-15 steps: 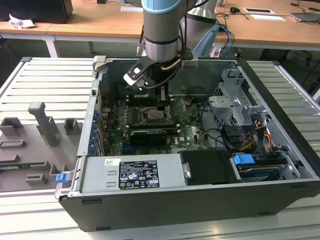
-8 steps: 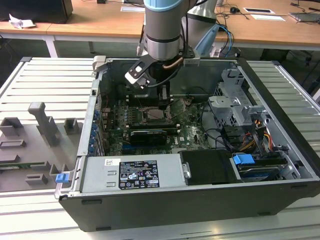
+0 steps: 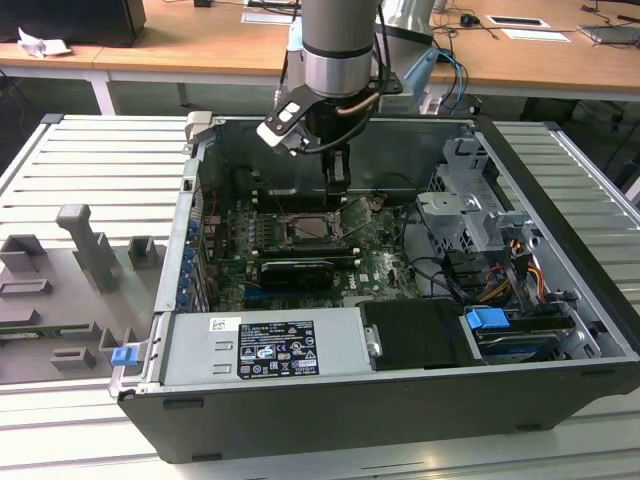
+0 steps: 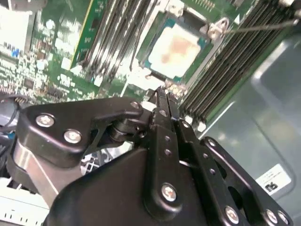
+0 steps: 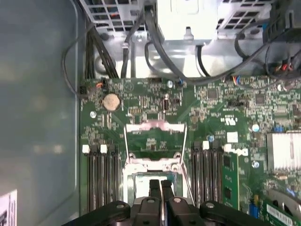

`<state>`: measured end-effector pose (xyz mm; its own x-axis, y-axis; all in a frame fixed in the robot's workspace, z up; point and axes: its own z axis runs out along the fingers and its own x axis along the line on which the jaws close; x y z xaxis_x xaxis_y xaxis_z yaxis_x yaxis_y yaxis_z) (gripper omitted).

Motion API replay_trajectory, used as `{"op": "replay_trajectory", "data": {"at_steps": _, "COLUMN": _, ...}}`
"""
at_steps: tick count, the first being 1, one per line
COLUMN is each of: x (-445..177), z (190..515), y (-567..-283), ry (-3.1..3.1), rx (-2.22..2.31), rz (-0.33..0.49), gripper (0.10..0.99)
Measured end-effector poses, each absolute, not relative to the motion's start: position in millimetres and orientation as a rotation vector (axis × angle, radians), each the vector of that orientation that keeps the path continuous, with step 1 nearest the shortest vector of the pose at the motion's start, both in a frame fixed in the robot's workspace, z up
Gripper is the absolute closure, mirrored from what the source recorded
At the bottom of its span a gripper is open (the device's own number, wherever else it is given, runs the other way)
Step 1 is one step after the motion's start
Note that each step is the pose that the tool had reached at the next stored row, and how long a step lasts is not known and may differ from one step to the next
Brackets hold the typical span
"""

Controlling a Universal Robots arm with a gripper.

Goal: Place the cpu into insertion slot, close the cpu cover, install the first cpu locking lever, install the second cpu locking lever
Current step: 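Close the cpu cover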

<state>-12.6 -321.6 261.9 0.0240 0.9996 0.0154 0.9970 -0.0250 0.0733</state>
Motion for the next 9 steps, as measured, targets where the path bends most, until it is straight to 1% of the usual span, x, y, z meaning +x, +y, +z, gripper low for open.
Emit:
{"op": "replay_trajectory", "data": {"at_steps": 5, "x": 16.9, "z": 261.4, "y": -321.7, "ry": 2.171, "rx": 2.225, "rz": 0.080, "gripper": 0.937}}
{"op": "replay_trajectory", "data": {"at_steps": 9, "x": 28.7, "z": 261.2, "y": -321.6, "ry": 2.172, "rx": 2.226, "rz": 0.079, "gripper": 0.937}}
